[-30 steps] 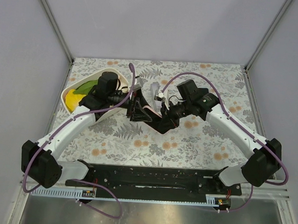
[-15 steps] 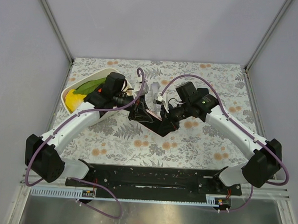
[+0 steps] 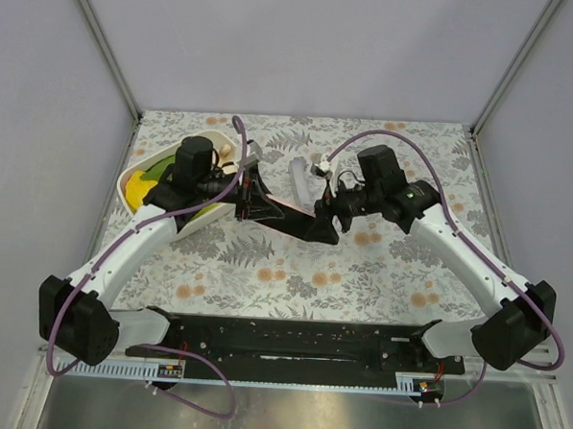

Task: Take the phone out of the phone case
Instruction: Remove the phone case from the phone.

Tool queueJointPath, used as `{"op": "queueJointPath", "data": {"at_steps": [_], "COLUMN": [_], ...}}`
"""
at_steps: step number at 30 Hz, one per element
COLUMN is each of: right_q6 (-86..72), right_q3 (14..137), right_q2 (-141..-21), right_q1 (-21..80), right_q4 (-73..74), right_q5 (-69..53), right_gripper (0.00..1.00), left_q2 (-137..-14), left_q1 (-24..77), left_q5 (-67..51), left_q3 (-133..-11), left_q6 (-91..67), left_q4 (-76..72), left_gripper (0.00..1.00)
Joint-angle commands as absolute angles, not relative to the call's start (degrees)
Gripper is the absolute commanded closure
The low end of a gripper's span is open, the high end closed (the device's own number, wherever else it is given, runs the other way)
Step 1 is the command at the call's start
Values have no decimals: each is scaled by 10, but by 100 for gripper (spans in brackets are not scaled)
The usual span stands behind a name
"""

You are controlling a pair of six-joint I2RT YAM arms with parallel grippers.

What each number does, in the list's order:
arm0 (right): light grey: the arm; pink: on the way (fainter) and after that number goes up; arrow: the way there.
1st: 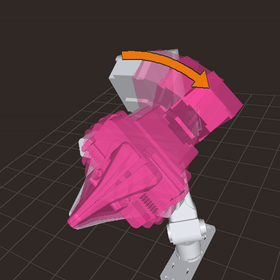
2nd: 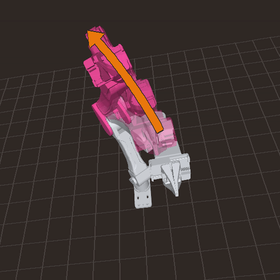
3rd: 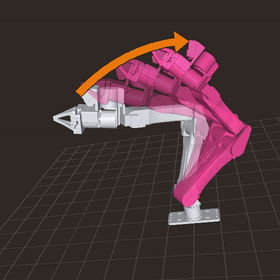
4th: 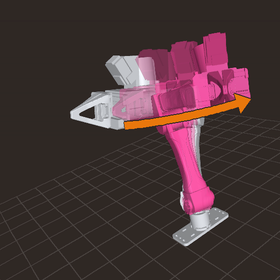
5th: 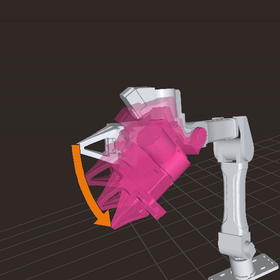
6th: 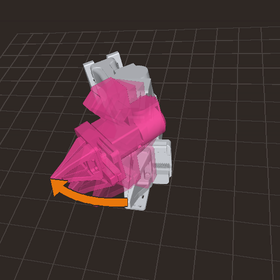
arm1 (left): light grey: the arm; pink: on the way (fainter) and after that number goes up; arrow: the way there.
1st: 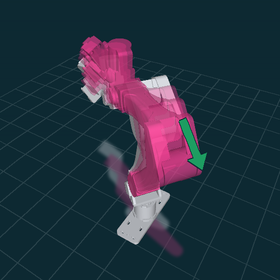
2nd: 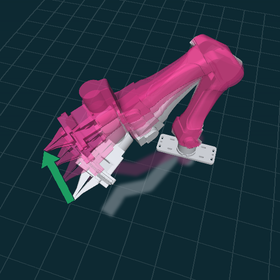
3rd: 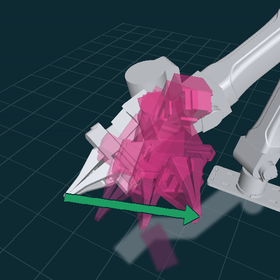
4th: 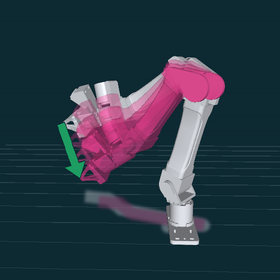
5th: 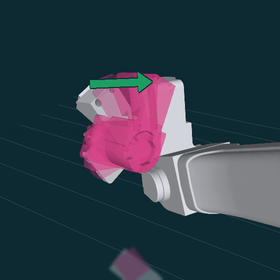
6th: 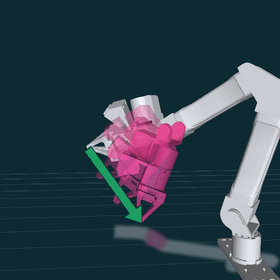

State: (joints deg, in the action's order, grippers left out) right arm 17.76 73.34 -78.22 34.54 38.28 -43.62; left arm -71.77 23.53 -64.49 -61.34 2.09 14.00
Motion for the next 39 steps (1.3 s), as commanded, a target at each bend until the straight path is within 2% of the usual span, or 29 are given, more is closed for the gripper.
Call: {"op": "queueJointPath", "data": {"at_steps": [1,5,9,13,17,21,23,25,26,27,30,31,34,35,37,39], "right_q6": [99,54,19,-46,-77,-110,-121,-118,-102,-73,17,48,146,179,214,252], "right_q3": [725,687,687,676,657,650,647,650,654,660,683,692,726,734,741,752], "right_q2": [-749,-725,-729,-736,-739,-746,-748,-749,-746,-743,-737,-737,-747,-748,-752,-758], "right_q1": [302,286,272,266,266,265,265,265,265,266,266,266,267,268,269,275], "right_q4": [277,182,142,74,26,-20,-37,-29,-15,25,128,161,283,313,356,405], "right_q5": [-459,-492,-523,-565,-593,-623,-635,-643,-643,-643,-642,-640,-628,-625,-621,-615], "right_gripper": [20,21,26,43,58,67,78,95,100,100,100,100,100,100,100,100], "left_q2": [-666,-664,-664,-662,-660,-664,-667,-668,-669,-670,-664,-664,-665,-667,-671,-680], "left_q1": [216,201,200,200,200,200,203,205,205,205,205,205,207,207,209,214], "left_q5": [-673,-666,-651,-636,-627,-616,-615,-620,-624,-632,-656,-663,-675,-675,-672,-664], "left_q3": [-593,-571,-563,-539,-527,-512,-506,-503,-504,-505,-525,-536,-579,-597,-625,-655], "left_q6": [-131,-247,-301,-354,-359,-383,-389,-383,-376,-362,-266,-230,-85,-40,49,132], "left_q4": [-73,-216,-278,-348,-357,-393,-409,-407,-400,-389,-263,-212,-44,11,108,203], "left_gripper": [100,100,100,100,100,100,100,100,100,99,77,63,37,25,12,4]}}
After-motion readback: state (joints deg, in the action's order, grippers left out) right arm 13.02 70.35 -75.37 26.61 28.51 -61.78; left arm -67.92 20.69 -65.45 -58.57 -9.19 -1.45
